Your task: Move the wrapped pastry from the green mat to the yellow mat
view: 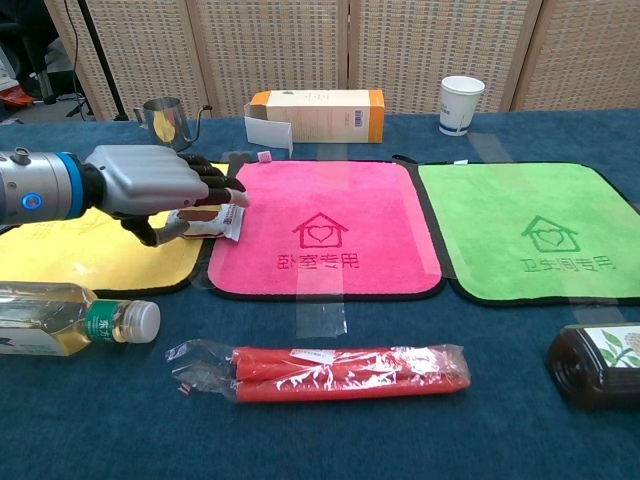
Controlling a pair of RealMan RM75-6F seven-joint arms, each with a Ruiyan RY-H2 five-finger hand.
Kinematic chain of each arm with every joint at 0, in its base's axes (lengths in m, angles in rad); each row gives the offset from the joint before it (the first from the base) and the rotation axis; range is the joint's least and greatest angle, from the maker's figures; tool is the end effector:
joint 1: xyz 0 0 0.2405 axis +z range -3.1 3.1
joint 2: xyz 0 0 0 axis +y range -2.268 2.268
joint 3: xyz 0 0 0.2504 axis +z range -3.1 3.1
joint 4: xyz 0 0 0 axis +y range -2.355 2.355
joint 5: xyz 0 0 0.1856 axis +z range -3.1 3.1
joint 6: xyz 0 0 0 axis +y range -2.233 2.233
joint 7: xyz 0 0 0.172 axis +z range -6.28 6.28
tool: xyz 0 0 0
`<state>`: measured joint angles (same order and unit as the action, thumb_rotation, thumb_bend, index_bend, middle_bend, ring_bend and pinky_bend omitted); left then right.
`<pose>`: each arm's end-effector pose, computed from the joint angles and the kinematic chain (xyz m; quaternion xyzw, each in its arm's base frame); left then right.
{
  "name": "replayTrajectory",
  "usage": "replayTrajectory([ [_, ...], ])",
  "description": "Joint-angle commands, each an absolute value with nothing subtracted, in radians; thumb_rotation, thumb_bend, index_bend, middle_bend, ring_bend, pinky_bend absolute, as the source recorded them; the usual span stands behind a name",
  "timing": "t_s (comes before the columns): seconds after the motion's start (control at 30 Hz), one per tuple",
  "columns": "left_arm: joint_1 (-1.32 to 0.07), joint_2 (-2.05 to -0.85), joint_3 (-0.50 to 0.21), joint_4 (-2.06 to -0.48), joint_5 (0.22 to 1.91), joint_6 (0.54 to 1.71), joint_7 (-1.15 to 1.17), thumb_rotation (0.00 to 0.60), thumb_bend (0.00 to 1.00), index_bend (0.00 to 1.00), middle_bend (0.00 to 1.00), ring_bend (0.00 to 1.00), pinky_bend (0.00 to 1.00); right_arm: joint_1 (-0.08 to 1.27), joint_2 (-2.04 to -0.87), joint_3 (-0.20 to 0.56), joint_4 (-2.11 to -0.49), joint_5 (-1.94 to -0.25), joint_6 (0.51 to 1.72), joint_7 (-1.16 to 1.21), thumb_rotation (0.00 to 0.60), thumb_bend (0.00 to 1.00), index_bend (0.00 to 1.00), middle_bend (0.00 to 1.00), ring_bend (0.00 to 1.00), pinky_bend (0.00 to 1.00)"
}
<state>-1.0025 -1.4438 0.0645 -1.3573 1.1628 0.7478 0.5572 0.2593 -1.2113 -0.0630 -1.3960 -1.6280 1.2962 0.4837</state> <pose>-0.1394 0.3821 -0.0124 -0.8965 -0.1265 -0.1760 0.3863 -0.2978 -0.2347 0.1146 0.6331 -0.5079 0.4260 0.3997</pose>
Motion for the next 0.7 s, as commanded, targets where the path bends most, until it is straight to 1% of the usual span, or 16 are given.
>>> replayTrajectory([
  [0.03,-1.006,-1.458,0.057,-1.350,1.152,0.735,0.570,0.600,0.67,0.00,0.00,0.00,0.00,0.259,-1.211,-0.063,-1.395,-1.629,1.298,0.486,0.600,0.93,0.08,0.00,0.00,0.00],
  [0.4,-0.977,-1.418,0.075,-1.355,1.096,0.720,0.610,0.600,0.67,0.00,0.00,0.00,0.00,0.257,-1.211,-0.067,-1.401,-1.642,1.308,0.476,0.600,0.93,0.08,0.00,0.00,0.00],
  [0.7,-0.923,-1.369,0.108,-1.358,1.115,0.743,0.585,0.600,0.67,0.00,0.00,0.00,0.00,0.255,-1.211,-0.072,-1.414,-1.648,1.310,0.458,0.600,0.93,0.08,0.00,0.00,0.00],
])
